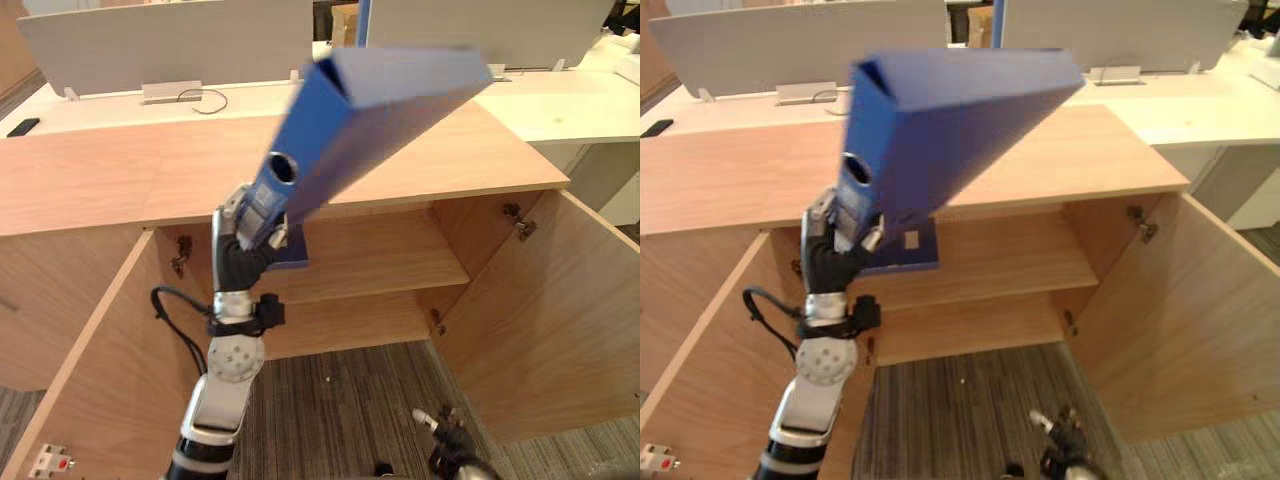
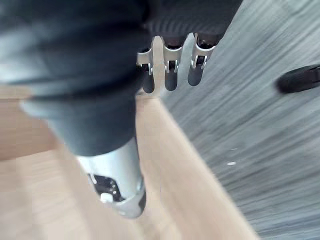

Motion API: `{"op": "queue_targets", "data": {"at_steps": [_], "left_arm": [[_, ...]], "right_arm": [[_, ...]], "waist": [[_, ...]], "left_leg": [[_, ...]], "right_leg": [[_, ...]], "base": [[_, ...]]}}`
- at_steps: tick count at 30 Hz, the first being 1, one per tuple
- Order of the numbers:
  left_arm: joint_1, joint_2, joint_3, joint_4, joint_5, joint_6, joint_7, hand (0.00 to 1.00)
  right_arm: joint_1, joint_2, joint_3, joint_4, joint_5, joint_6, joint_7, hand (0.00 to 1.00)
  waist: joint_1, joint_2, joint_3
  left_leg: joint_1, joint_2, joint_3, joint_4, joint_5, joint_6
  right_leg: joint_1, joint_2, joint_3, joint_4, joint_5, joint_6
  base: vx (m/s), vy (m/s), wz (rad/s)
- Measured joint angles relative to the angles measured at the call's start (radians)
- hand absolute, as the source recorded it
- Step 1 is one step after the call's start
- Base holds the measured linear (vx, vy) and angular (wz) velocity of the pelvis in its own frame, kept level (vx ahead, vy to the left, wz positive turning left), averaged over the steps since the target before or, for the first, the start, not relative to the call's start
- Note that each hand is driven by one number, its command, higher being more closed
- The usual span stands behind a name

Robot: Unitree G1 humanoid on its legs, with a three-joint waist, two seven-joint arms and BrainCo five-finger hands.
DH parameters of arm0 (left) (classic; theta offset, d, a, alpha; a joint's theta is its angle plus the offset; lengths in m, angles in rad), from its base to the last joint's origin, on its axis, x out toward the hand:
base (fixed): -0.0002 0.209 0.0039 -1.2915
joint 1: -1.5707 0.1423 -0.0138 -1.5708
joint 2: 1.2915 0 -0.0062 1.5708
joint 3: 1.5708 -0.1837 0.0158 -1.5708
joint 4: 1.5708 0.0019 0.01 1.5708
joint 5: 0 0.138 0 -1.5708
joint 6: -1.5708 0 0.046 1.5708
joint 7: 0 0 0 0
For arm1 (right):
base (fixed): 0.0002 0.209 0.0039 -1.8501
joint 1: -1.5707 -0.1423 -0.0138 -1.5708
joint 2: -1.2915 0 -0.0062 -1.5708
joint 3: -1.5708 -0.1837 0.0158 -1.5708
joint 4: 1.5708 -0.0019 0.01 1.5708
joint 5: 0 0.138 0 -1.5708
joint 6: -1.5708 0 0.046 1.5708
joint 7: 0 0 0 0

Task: Walk over to the cabinet, pick up the folder, carry it to the office cabinet, place the folder inside the office cabinet, then close the office cabinet door

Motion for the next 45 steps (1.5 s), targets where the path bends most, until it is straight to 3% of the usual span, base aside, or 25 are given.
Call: {"op": "queue_targets", "data": {"at_steps": [5, 8, 12, 14, 22, 28, 36, 45], "left_arm": [[0.04, -0.003, 0.049, -0.047, -0.129, -0.011, -0.057, 1.0], [0.039, -0.007, 0.067, -0.079, -0.169, -0.011, -0.087, 1.0], [0.039, -0.009, 0.081, -0.084, -0.209, -0.013, -0.122, 1.0], [0.037, -0.001, 0.078, -0.082, -0.238, -0.013, -0.139, 1.0], [-0.012, 0.06, 0.002, 0.002, -0.281, -0.012, -0.212, 1.0], [-0.036, 0.083, -0.008, 0.047, -0.36, -0.013, -0.227, 1.0], [-0.049, 0.102, -0.011, 0.064, -0.453, -0.013, -0.227, 1.0], [-0.059, 0.117, -0.043, 0.079, -0.513, -0.014, -0.227, 1.0]], "right_arm": [[0.005, 0.055, -0.036, -0.391, -0.017, -0.036, -0.055, 0.0], [0.001, 0.061, -0.036, -0.568, 0.006, -0.047, -0.036, 0.0], [-0.066, 0.052, -0.038, -0.742, 0.086, -0.094, 0.011, 0.0], [-0.139, -0.002, -0.027, -0.804, 0.132, -0.121, 0.037, 0.0], [-0.325, -0.236, 0.177, -0.818, 0.344, -0.132, 0.192, 0.0], [-0.473, -0.358, 0.233, -0.701, 0.477, -0.113, 0.216, 0.0], [-0.615, -0.448, 0.312, -0.573, 0.513, -0.102, 0.218, 0.0], [-0.739, -0.489, 0.368, -0.458, 0.511, -0.088, 0.21, 0.0]], "waist": [[-0.008, -0.001, 0.0], [-0.01, -0.001, 0.0], [-0.011, -0.002, 0.001], [-0.01, -0.002, 0.001], [0.008, -0.002, 0.001], [0.02, -0.003, 0.001], [0.028, -0.003, 0.002], [0.033, -0.003, 0.002]], "left_leg": [[-0.008, 0.005, 0.004, -0.001, 0.008, -0.008], [-0.012, 0.006, 0.005, 0.0, 0.008, -0.008], [-0.009, 0.005, 0.008, -0.001, 0.008, -0.007], [0.0, 0.005, 0.01, -0.001, 0.006, -0.006], [0.0, 0.005, 0.01, 0.002, 0.006, -0.006], [0.0, 0.004, 0.007, 0.001, 0.006, -0.006], [0.002, 0.003, 0.003, 0.002, 0.007, -0.005], [0.0, 0.002, -0.002, 0.003, 0.007, -0.004]], "right_leg": [[-0.017, 0.011, 0.004, 0.0, 0.0, 0.0], [-0.021, 0.011, 0.004, 0.0, 0.0, 0.0], [-0.02, 0.011, 0.008, 0.0, 0.0, -0.001], [-0.011, 0.011, 0.009, 0.0, 0.0, -0.001], [-0.011, 0.011, 0.012, 0.0, 0.001, 0.0], [-0.008, 0.011, 0.008, 0.001, 0.001, -0.001], [-0.003, 0.007, 0.003, 0.002, 0.001, 0.0], [-0.001, 0.006, -0.002, 0.002, 0.002, 0.0]], "base": [[-0.01, -0.044, -0.04], [0.0, -0.01, 0.0], [0.0, 0.0, 0.0], [-0.02, -0.009, -0.01], [-0.02, -0.009, -0.01], [0.0, -0.003, 0.02], [0.0, 0.0, 0.0], [0.0, 0.0, 0.0]]}}
